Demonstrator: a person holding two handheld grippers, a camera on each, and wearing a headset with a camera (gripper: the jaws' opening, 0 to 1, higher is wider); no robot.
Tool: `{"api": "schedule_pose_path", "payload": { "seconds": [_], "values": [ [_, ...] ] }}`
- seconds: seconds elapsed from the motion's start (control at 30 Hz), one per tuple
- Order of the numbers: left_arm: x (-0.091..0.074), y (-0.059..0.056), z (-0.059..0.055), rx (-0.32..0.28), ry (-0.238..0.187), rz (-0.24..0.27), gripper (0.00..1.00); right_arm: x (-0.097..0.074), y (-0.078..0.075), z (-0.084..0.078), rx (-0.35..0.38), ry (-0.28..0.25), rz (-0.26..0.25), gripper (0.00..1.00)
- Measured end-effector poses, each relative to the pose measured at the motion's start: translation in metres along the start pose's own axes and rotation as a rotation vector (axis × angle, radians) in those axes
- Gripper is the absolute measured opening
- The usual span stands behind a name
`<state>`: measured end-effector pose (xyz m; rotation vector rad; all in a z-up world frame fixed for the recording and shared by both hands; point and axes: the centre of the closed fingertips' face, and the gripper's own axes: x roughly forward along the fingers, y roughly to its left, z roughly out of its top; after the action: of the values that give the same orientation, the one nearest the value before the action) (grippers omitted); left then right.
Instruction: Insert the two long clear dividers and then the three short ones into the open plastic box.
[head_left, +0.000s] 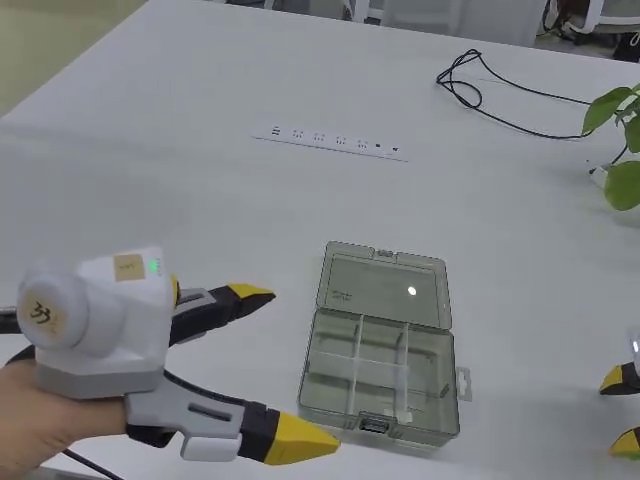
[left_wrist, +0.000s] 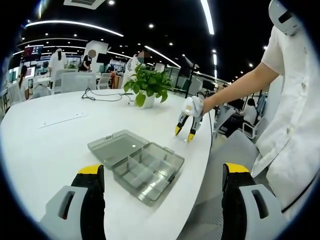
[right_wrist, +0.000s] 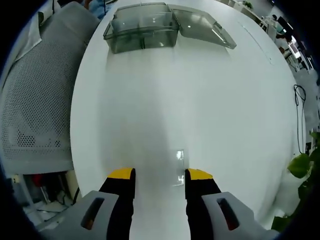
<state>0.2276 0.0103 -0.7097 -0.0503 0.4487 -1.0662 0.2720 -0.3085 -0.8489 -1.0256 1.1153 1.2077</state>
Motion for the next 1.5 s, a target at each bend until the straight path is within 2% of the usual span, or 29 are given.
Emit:
{"api": "schedule_pose_path", "payload": {
  "seconds": [0.07,0.17,0.5,0.73,1.07,1.13,1.4,1.43,1.5],
  "values": [
    [-0.001,0.000,-0.001,0.000,0.004,0.001,1.00,0.000,0.000,0.000,0.001,-0.002,-0.001,0.40],
    [-0.001,0.000,-0.001,0.000,0.002,0.002,1.00,-0.001,0.001,0.001,-0.014,0.006,-0.004,0.33],
    [-0.003,-0.001,0.000,0.000,-0.004,0.006,1.00,-0.003,0.001,0.000,-0.006,0.013,-0.026,0.33],
    [-0.005,0.001,0.002,0.000,-0.009,0.011,1.00,-0.018,0.002,0.013,0.012,-0.037,-0.065,0.33],
    [-0.002,0.000,0.015,0.005,-0.024,0.007,0.99,-0.053,0.009,0.059,-0.026,-0.133,-0.145,0.33],
    [-0.001,0.000,0.019,0.005,-0.029,0.008,0.99,-0.052,0.008,0.066,-0.034,-0.159,-0.158,0.33],
    [0.009,0.001,0.034,-0.026,-0.054,0.024,0.96,-0.085,0.012,0.115,-0.060,-0.237,-0.213,0.33],
    [0.010,0.001,0.035,-0.033,-0.052,0.028,0.95,-0.084,0.008,0.114,-0.058,-0.246,-0.215,0.33],
    [0.014,0.000,0.038,-0.052,-0.054,0.029,0.92,-0.088,0.009,0.124,-0.068,-0.262,-0.221,0.33]
  ]
}}
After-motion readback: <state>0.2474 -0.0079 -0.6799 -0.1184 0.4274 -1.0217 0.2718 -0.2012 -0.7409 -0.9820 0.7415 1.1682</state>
